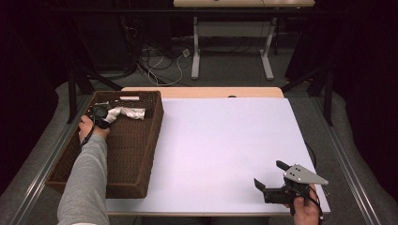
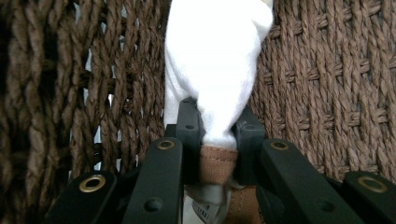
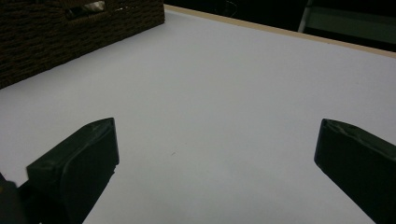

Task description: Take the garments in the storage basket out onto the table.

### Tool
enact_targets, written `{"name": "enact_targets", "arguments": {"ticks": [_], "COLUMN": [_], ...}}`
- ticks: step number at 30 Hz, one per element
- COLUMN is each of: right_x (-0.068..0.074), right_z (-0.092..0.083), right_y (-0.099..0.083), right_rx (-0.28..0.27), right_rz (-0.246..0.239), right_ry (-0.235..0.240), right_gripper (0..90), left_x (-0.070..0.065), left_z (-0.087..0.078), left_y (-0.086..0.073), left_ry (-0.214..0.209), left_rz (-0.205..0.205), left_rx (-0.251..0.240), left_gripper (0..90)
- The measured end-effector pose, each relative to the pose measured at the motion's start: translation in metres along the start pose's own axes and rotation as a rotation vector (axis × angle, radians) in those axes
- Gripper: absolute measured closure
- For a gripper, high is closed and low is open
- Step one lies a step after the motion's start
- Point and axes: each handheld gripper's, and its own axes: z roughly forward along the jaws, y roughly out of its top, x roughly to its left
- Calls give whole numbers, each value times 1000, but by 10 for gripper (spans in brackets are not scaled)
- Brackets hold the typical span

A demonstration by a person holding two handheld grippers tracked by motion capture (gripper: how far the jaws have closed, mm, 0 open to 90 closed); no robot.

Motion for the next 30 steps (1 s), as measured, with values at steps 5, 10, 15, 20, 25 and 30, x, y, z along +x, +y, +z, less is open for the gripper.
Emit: {"name": "enact_targets", "arguments": {"ticks": [5, 10, 15, 20, 25, 30], "right_x": [0, 0, 1, 0, 1, 1], "right_z": [0, 1, 2, 2, 4, 4], "right_y": [0, 0, 0, 2, 2, 3], "right_rx": [8, 3, -1, 5, 4, 7], "right_rz": [-4, 0, -4, -11, -20, -24], "right_ry": [-3, -5, 2, 8, 12, 15], "right_gripper": [0, 0, 0, 0, 0, 0], "left_x": [2, 4, 8, 12, 16, 20], "left_z": [-3, -11, -21, -33, -45, -52], "left_y": [0, -1, -4, -7, -10, -14], "left_ry": [-8, -18, -33, -69, -86, -127], "left_rz": [-17, -39, -65, -97, -127, -161], "left_rx": [-10, -39, -83, -152, -230, -280], "left_gripper": [783, 788, 789, 789, 789, 789]}}
